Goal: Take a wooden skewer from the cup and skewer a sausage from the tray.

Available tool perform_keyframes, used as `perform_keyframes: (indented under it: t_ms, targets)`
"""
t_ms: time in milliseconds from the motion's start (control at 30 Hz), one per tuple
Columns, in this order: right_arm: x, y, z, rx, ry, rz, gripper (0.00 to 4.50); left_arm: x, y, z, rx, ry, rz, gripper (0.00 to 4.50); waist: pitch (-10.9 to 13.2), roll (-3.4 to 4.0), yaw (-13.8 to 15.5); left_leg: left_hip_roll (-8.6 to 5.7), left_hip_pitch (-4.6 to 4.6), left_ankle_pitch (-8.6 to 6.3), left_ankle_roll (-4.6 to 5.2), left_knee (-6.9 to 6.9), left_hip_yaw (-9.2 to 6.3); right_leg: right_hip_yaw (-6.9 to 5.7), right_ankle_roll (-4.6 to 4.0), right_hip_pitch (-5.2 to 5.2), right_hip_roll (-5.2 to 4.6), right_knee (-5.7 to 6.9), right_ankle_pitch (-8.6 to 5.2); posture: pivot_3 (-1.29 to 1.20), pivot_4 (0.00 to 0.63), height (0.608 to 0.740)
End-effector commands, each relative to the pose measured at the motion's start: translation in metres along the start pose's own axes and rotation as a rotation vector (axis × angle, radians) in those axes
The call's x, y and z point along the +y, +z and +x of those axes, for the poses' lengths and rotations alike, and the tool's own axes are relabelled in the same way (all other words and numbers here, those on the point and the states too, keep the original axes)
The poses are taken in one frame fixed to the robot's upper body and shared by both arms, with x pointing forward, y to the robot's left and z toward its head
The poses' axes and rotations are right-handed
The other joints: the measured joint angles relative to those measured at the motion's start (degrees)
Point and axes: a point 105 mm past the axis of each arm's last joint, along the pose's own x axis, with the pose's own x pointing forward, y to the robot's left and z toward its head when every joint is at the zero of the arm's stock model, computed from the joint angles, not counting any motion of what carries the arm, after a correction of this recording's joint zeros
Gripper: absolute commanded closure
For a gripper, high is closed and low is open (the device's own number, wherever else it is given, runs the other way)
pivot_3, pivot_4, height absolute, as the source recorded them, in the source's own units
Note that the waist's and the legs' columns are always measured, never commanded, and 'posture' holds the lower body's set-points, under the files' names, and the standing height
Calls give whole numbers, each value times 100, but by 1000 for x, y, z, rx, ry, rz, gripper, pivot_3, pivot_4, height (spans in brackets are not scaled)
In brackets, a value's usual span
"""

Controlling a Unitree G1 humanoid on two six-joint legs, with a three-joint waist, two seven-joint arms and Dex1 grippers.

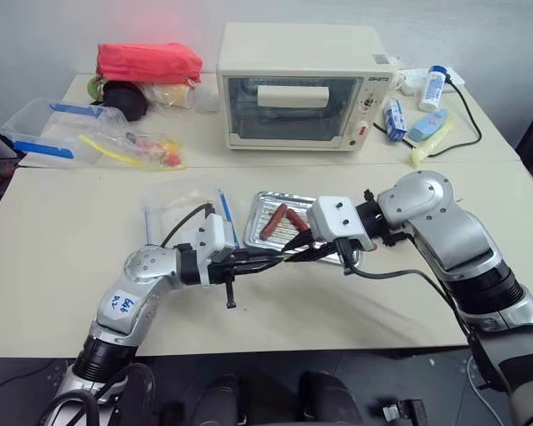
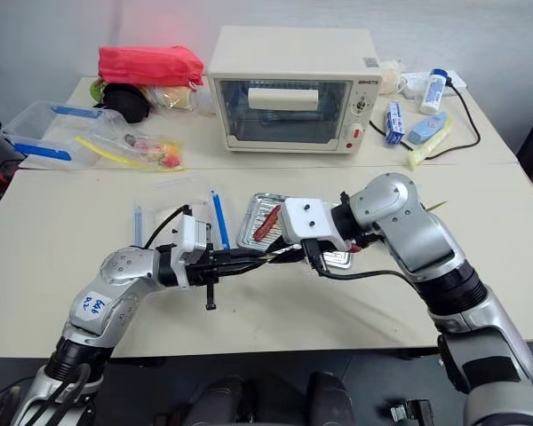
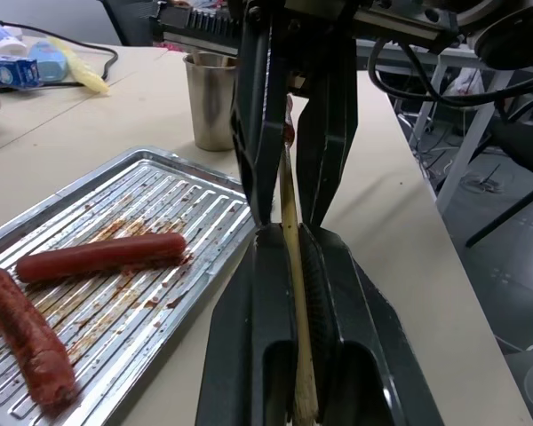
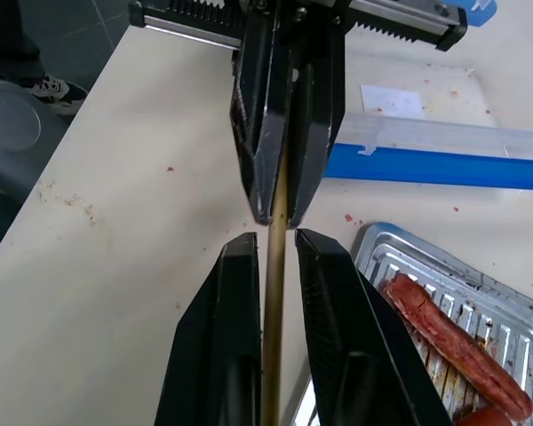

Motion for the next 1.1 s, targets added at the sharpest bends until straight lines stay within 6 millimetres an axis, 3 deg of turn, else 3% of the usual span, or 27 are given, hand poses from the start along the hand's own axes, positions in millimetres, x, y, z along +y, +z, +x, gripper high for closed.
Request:
perform_keyframes:
  t_ms: [33, 267, 300, 367, 500, 667, 700, 767, 867, 1000, 1100]
  targets:
    - [-3, 5, -26, -4, -45, -19, 3826, 2, 8, -7, -11, 27, 52, 4500, 0, 0, 4, 0, 0, 0, 0, 0, 0, 0, 0, 0, 0, 0, 0, 0, 150, 740]
    - [-2, 21, -48, -116, -136, 49, 3826, 4, 6, -24, -14, 74, 71, 4500, 0, 0, -7, 3, 1, 0, 0, -1, -1, -2, 0, 1, -1, -1, 0, 0, 150, 740]
    - [0, 24, -52, -136, -150, 67, 3650, 4, 5, -28, -15, 82, 75, 4500, 0, 0, -6, 3, 1, 0, 0, -1, -1, -2, 0, 1, -1, 0, 0, 0, 150, 740]
    - [2, 26, -60, -158, -176, 94, 3214, 2, 5, -35, -25, 93, 79, 4500, 0, 0, -4, 4, 1, 0, 0, -1, -3, -3, 0, 1, -2, 0, 0, 0, 150, 740]
    - [4, 26, -82, -234, -329, 108, 1907, 2, 9, -58, -64, 184, 82, 4500, 0, -1, 8, 1, 1, 0, 1, -1, -6, -7, 0, 6, -10, -4, 0, 0, 150, 740]
    - [20, 17, -95, -330, -540, 89, 155, 7, 14, -108, -122, 473, 69, 4500, 0, -1, 8, 2, 1, 0, 0, -3, -16, -12, 0, 13, -12, -12, 0, 0, 150, 740]
    - [24, 15, -95, -343, -578, 74, 34, 9, 14, -120, -130, 548, 67, 4500, 0, -2, 9, 1, 1, 0, 0, -6, -15, -12, 0, 12, -11, -13, 0, 0, 150, 740]
    - [35, 12, -91, -369, -589, 77, 34, 12, 16, -139, -148, 681, 66, 4500, 0, -2, 8, 1, 5, 0, 0, -6, -16, -13, 0, 17, -10, -15, 0, 0, 150, 740]
    - [50, 16, -89, -553, -629, 134, 34, 6, 13, -153, -150, 798, 47, 4500, -1, -2, 8, 1, 10, 0, 1, -8, -15, -12, 1, 21, -9, -15, 1, 0, 150, 740]
    - [57, 6, -91, -620, -679, 219, 34, 4, 14, -155, -179, 906, 20, 4500, -1, -3, 41, -4, 13, -1, 5, -8, -22, -8, 8, 32, -12, -25, 5, 0, 150, 740]
    - [62, 0, -94, -626, -696, 207, 34, -1, 10, -143, -175, 917, -10, 4500, -2, -3, 39, -5, 16, -1, 6, -8, -32, 13, 12, 41, -14, -30, 7, 0, 150, 740]
